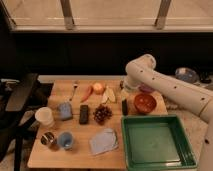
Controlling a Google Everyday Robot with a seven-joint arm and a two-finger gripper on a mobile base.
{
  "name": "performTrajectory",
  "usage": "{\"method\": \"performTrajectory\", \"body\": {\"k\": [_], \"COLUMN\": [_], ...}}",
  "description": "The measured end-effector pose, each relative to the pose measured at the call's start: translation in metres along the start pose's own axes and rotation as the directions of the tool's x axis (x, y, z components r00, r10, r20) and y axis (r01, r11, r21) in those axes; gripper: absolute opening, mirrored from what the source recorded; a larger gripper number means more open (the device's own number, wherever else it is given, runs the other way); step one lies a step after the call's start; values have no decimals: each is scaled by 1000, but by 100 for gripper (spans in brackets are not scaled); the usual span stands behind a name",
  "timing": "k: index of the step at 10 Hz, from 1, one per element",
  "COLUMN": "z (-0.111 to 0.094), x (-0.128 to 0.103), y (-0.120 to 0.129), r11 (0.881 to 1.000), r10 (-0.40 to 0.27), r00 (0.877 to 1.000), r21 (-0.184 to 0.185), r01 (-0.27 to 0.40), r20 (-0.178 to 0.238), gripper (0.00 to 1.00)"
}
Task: Wipe table surface with brush
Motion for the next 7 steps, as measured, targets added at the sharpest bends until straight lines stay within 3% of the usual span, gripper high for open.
{"method": "performTrajectory", "body": {"k": [4,7], "z": [34,53], "x": [-5,-11], "y": [-8,-10], "r11": [994,987], "r10": [103,145], "r00": [994,988], "r21": [-46,-72], "r01": [-102,-140], "r20": [34,56], "gripper": [65,65]}}
